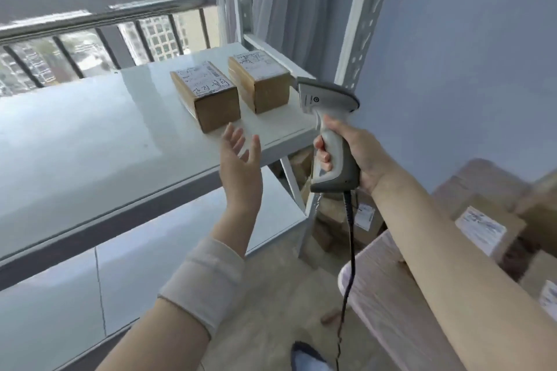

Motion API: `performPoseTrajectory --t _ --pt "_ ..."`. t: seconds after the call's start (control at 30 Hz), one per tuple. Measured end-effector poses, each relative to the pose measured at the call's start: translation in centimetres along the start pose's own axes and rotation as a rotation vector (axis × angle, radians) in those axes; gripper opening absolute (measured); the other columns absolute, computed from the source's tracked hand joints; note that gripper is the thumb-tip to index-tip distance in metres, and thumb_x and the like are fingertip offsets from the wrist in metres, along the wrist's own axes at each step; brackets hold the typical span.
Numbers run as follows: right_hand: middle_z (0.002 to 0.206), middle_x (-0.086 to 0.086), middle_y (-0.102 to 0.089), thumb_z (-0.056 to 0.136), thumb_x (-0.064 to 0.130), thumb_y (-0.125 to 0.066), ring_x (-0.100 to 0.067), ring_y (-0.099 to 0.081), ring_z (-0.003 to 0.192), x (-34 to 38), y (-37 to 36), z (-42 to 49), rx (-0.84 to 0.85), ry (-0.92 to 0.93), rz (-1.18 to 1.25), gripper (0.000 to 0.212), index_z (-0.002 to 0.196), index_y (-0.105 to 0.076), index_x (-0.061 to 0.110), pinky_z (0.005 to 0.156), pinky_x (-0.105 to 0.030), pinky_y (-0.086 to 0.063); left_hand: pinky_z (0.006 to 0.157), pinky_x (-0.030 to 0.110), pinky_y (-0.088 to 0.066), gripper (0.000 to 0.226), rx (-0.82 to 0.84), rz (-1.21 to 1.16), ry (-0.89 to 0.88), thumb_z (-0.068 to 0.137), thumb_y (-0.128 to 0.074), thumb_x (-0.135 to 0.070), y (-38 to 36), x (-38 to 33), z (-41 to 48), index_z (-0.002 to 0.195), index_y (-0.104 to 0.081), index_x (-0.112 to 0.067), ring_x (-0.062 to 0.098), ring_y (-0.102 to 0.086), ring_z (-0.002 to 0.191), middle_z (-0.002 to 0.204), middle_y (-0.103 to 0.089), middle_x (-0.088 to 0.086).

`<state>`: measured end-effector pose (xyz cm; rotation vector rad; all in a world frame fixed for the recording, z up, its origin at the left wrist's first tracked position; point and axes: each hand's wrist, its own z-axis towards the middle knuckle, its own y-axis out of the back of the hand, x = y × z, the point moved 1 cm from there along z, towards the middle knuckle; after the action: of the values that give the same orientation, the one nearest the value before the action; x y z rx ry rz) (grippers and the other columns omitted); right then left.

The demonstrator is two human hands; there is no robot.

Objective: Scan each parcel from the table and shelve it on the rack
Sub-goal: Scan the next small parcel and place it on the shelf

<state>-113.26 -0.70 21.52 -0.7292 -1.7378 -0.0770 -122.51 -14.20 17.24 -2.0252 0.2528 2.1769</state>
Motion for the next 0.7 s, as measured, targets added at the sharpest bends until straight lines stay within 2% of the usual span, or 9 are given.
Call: performPoseTrajectory --t 0.07,0.2,0.3,0.4,0.5,0.57,0.7 --pt "0.054 -0.004 -0.052 0.092 0.032 -0.056 -0.011 -0.045 0.04 -1.4 0.6 -3.7 -0.062 0.013 0.02 0.035 0.069 -0.054 0.005 0.039 -0.02 -0.041 0.094 0.019 -0.039 0.048 0.174 0.067 0.089 0.097 -0.051 -0.023 -0.5 0.7 -2.4 0.14 -0.037 -0.009 0.016 -0.051 0.123 0.136 -0.051 0.005" --pt "0.053 -0.005 -0.051 0.093 0.029 -0.054 -0.011 -0.044 0.039 -3.0 2.5 -11.7 -0.189 0.011 0.038 0.034 0.07 -0.053 0.004 0.039 -0.018 -0.039 0.101 0.039 -0.043 0.048 0.449 0.207 0.216 0.096 -0.051 -0.031 -2.3 1.9 -8.8 0.137 -0.042 -0.007 0.022 -0.054 0.117 0.13 -0.056 0.011" --pt "0.052 -0.005 -0.051 0.092 0.031 -0.055 -0.011 -0.045 0.037 -3.4 5.5 -18.0 -0.303 0.048 0.047 0.036 0.07 -0.054 0.003 0.037 -0.018 -0.038 0.098 0.038 -0.045 0.048 0.596 0.244 0.182 0.096 -0.05 -0.034 -5.4 1.1 -13.8 0.136 -0.044 -0.007 0.025 -0.056 0.115 0.128 -0.058 0.009" --pt "0.062 -0.008 -0.053 0.09 0.032 -0.06 -0.014 -0.046 0.041 -4.0 9.0 -24.5 -0.426 0.105 0.074 0.033 0.073 -0.055 0.004 0.038 -0.02 -0.039 0.093 0.033 -0.045 0.047 0.752 0.229 0.152 0.096 -0.049 -0.033 -9.0 0.2 -19.8 0.136 -0.044 -0.008 0.024 -0.056 0.114 0.127 -0.058 0.007" --pt "0.064 -0.01 -0.052 0.092 0.029 -0.057 -0.014 -0.046 0.041 -4.9 12.3 -31.8 -0.549 0.151 0.105 0.032 0.072 -0.055 0.004 0.038 -0.02 -0.038 0.099 0.038 -0.045 0.046 0.9 0.207 0.166 0.096 -0.051 -0.03 -12.3 -0.8 -26.8 0.135 -0.045 -0.007 0.023 -0.056 0.113 0.124 -0.058 0.007" --pt "0.064 -0.01 -0.052 0.092 0.027 -0.056 -0.014 -0.046 0.041 -5.6 14.6 -36.8 -0.63 0.176 0.13 0.031 0.073 -0.056 0.004 0.039 -0.02 -0.038 0.096 0.036 -0.045 0.044 0.986 0.205 0.154 0.095 -0.051 -0.031 -14.6 -1.6 -31.7 0.133 -0.047 -0.007 0.022 -0.056 0.11 0.12 -0.059 0.005" --pt "0.065 -0.011 -0.052 0.091 0.029 -0.058 -0.016 -0.045 0.044 -7.5 19.8 -47.2 -0.767 0.219 0.154 0.03 0.072 -0.058 0.005 0.04 -0.022 -0.039 0.101 0.039 -0.044 0.047 1.146 0.211 0.101 0.095 -0.051 -0.032 -18.6 -2.6 -42.6 0.134 -0.046 -0.008 0.023 -0.055 0.116 0.127 -0.058 0.008"
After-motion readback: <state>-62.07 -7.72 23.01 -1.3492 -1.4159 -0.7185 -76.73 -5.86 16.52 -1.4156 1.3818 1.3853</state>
